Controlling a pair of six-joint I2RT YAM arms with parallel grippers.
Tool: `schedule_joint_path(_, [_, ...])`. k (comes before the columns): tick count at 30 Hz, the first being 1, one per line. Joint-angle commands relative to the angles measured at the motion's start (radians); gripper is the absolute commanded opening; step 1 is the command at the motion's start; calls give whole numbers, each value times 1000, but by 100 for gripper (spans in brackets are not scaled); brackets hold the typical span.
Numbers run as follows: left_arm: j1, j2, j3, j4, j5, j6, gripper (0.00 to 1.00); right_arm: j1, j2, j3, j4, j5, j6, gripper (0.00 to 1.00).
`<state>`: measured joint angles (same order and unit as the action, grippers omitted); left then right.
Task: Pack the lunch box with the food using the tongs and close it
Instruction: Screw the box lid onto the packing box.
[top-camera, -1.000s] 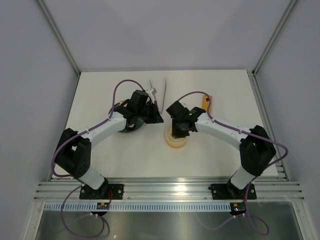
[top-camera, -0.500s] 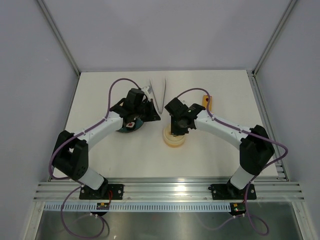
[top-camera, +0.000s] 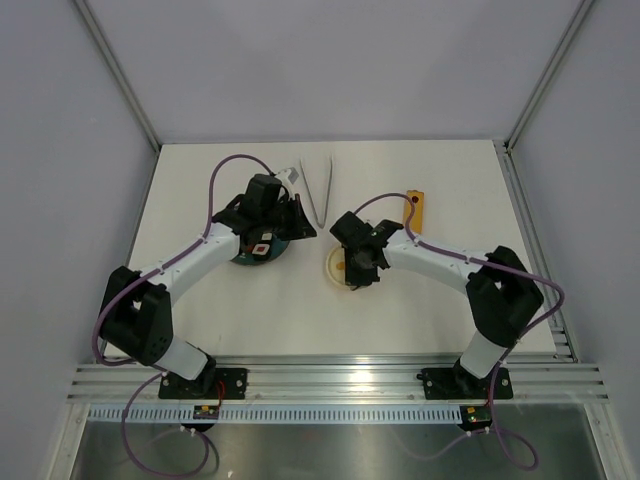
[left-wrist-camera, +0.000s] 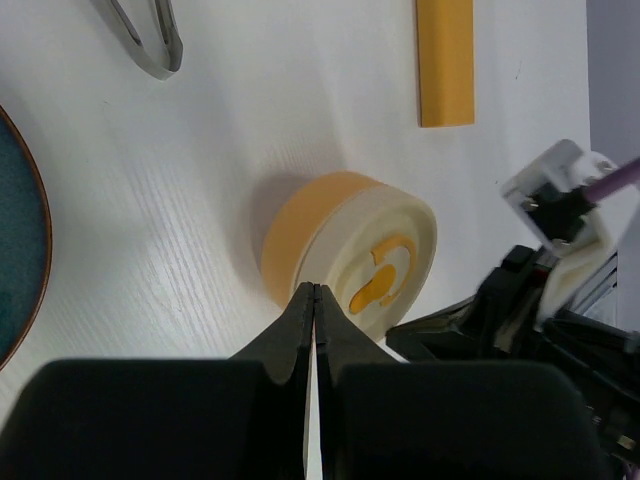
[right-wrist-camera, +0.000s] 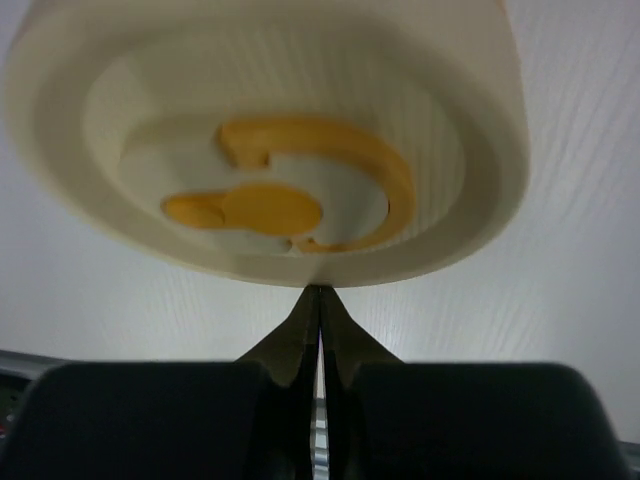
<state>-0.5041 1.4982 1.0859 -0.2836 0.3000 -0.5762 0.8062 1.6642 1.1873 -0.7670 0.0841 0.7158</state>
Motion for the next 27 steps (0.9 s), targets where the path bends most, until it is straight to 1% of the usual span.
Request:
schedule_joint_path(1, [4, -15, 8, 35, 16, 4, 0, 5, 98, 1, 14, 13, -3, 5])
schedule_joint_path(5, [4, -27, 0, 32, 5, 10, 0, 5, 25, 50, -14, 60, -18, 6])
schedule_joint_path(8, [4, -27, -3, 40, 13, 6, 0, 4, -6, 127, -54, 91, -30, 7])
schedule_joint_path(11, [4, -27, -7, 44, 24, 3, 0, 4, -17, 213, -87, 135, -41, 8])
schedule_joint_path(16, [4, -27, -15, 53, 39, 1, 0, 2, -15, 259, -109, 177, -41, 10])
schedule_joint_path(20, [3, -13, -11, 52, 65, 7, 0, -24, 0, 265, -109, 171, -32, 20])
schedule_joint_path(21, [3, 2, -4, 50, 70, 15, 0, -32, 3, 264, -98, 160, -30, 28])
schedule_joint_path(22, [4, 16, 5, 41, 74, 19, 0, -41, 11, 261, -94, 152, -30, 32])
schedule_joint_path(23, [3, 31, 34, 32, 71, 25, 6, -61, 14, 252, -89, 138, -23, 36])
schedule_joint_path(24, [4, 66, 54, 24, 68, 38, 17, -70, 19, 247, -80, 132, -18, 45])
schedule_joint_path(25, [3, 88, 75, 2, 70, 47, 36, -81, 22, 241, -74, 126, -10, 49])
schedule_joint_path(27, [3, 151, 143, -22, 61, 68, 52, -108, 25, 216, -60, 108, -1, 55])
